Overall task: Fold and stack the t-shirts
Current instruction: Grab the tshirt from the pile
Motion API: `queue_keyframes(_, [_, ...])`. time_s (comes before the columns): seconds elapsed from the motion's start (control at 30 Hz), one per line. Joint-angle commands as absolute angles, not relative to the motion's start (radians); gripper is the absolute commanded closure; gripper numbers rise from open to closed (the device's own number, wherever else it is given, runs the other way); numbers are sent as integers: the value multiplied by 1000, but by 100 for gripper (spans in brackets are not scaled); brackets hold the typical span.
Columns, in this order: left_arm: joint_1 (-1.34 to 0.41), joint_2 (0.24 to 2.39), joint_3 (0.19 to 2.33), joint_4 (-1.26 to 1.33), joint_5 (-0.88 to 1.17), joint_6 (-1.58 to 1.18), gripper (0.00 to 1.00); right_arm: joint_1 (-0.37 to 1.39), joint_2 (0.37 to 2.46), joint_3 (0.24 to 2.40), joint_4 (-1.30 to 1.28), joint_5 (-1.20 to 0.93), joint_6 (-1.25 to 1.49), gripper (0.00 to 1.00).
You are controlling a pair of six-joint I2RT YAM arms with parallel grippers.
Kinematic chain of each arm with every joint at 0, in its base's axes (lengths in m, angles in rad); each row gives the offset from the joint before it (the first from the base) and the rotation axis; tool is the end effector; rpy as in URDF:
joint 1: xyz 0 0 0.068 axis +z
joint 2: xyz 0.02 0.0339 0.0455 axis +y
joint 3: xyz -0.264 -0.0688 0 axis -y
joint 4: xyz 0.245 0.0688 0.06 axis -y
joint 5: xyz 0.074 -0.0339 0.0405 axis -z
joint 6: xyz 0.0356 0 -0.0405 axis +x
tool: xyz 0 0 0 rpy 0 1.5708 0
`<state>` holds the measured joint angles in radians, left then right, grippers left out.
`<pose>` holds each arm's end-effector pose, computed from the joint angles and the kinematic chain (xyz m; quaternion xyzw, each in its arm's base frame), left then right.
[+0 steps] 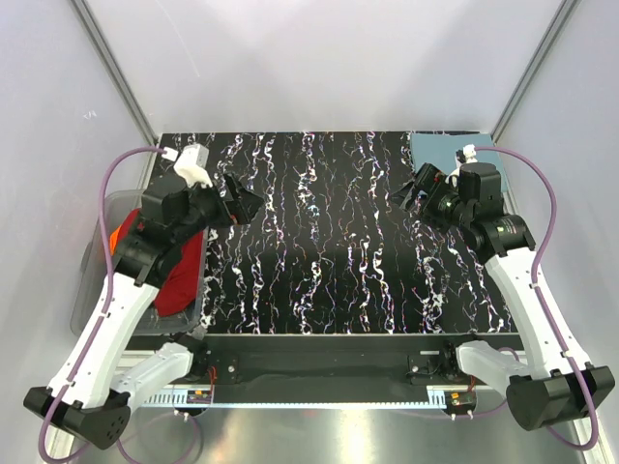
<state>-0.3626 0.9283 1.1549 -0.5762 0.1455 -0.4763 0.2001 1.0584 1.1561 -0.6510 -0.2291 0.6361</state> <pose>0.1755 -0.0721 0.4010 -0.0048 0.8182 -0.2873 0.4980 0.2150 0.0519 0.3701 0.1333 0.8591 0.2877 0.4017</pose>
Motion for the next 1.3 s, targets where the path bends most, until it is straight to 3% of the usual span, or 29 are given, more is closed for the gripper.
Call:
queue_keyframes(0.0, [-357,896,1170,-560,37,-500,1,201,1029,1175,-638,-235,629,0])
queue_keyframes(0.13, [-350,910,1193,-591,-151,-494,1,201,1019,1174,-638,-238,643,0])
queue_keyframes(0.3, [-206,992,1233,-655,-392,-561,1,199,1026,1155,-634,-258,661,0])
queue_keyframes(0.57, [184,1104,1059,-563,-387,-724,6,201,1066,1137,-614,-391,715,0])
queue_keyframes(0.87, [337,1348,1014,-503,-271,-759,5,201,1049,1112,-578,-428,707,0])
queue_keyframes(0.93, [337,1373,1003,-477,-267,-762,9,201,1045,1111,-568,-437,709,0])
queue_keyframes(1.1, [337,1394,994,-407,-216,-715,39,201,1039,1108,-545,-463,722,0])
queue_keyframes(1.27, [337,1427,973,-388,-213,-701,39,201,1042,1108,-540,-463,739,0])
